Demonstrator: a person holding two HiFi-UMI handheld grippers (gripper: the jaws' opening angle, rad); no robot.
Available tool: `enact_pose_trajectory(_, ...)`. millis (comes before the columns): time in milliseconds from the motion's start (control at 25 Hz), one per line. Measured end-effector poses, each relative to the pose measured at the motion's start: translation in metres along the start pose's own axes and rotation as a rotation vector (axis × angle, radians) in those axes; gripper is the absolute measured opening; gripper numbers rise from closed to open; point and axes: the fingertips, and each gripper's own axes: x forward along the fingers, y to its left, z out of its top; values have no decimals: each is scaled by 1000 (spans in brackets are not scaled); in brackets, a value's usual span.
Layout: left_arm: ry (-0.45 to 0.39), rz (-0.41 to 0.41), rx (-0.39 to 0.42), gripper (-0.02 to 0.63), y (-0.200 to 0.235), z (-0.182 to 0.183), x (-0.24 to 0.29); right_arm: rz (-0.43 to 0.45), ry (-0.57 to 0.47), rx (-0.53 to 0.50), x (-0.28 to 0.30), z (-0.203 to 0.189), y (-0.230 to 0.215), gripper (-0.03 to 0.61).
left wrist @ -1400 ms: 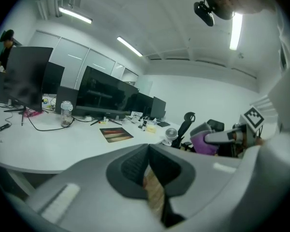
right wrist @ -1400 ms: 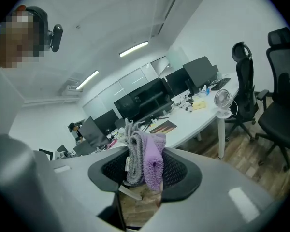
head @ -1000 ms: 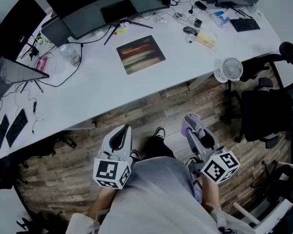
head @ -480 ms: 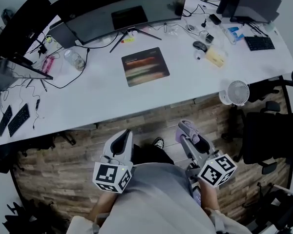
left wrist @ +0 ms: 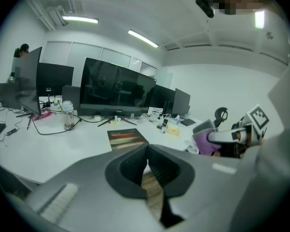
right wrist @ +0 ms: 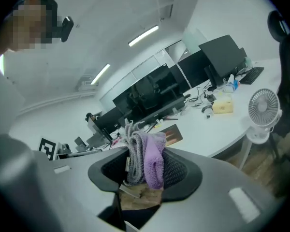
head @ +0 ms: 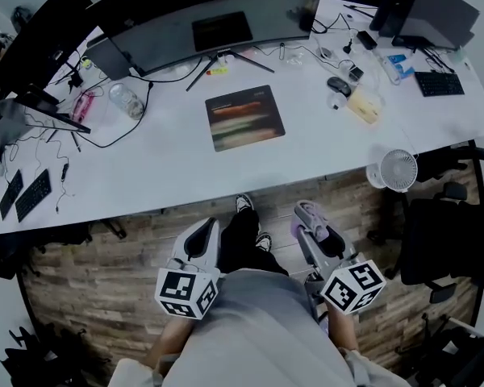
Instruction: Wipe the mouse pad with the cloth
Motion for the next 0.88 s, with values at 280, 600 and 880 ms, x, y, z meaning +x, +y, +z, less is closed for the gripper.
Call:
enact_pose_trajectory(280, 29, -1, -44, 0, 14, 15, 41, -50, 20, 1, 28, 23, -20, 179)
enact_pose_trajectory(600, 58, 27, -92, 0, 41, 32, 94, -79, 71, 1, 77, 51, -40, 166)
enact_pose_trajectory(880, 84, 4, -129, 0, 71, 45, 133, -92, 116, -22, 125, 73, -41, 166)
